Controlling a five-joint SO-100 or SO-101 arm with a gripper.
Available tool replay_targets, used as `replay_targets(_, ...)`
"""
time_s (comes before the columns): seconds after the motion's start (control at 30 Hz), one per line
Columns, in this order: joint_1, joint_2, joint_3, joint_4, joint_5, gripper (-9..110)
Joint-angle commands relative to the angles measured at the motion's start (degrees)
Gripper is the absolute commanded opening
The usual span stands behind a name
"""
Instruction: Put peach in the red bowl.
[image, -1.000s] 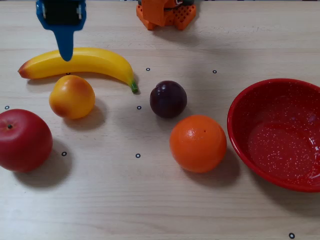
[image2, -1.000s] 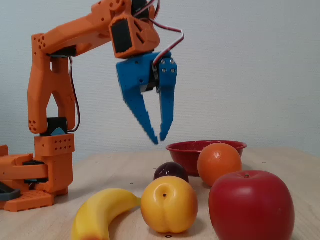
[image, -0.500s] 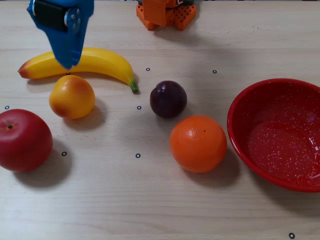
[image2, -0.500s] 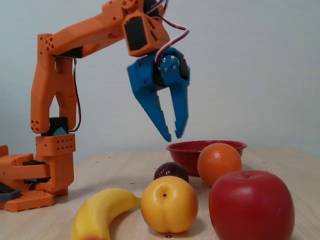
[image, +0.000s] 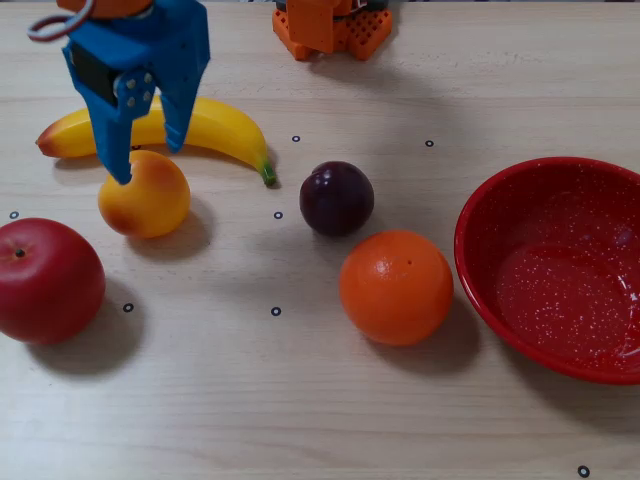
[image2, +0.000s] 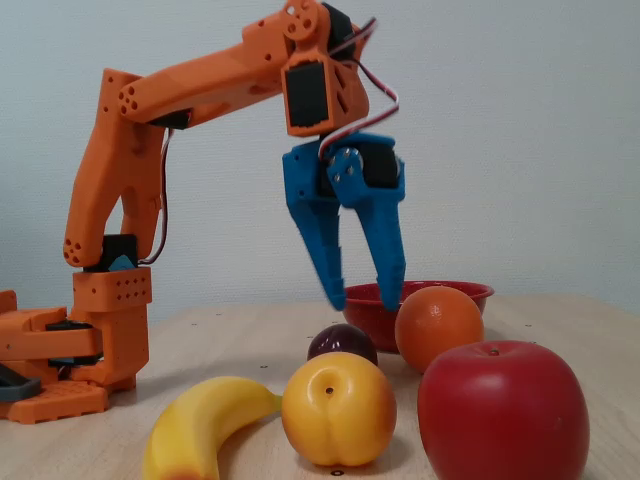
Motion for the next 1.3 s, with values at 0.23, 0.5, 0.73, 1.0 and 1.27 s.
replay_targets(0.23,-0.70,5.54,-4.83,5.27,-7.82,29)
replay_targets(0.5,3.34,6.50,-4.92,8.88,-33.22,43)
replay_targets(0.73,8.70,4.57,-5.19,7.73,-49.83,45)
replay_targets(1.0,11.16,3.87,-5.19,8.79,-56.07,45)
replay_targets(1.27,11.34,0.26,-5.10,8.53,-56.60,45)
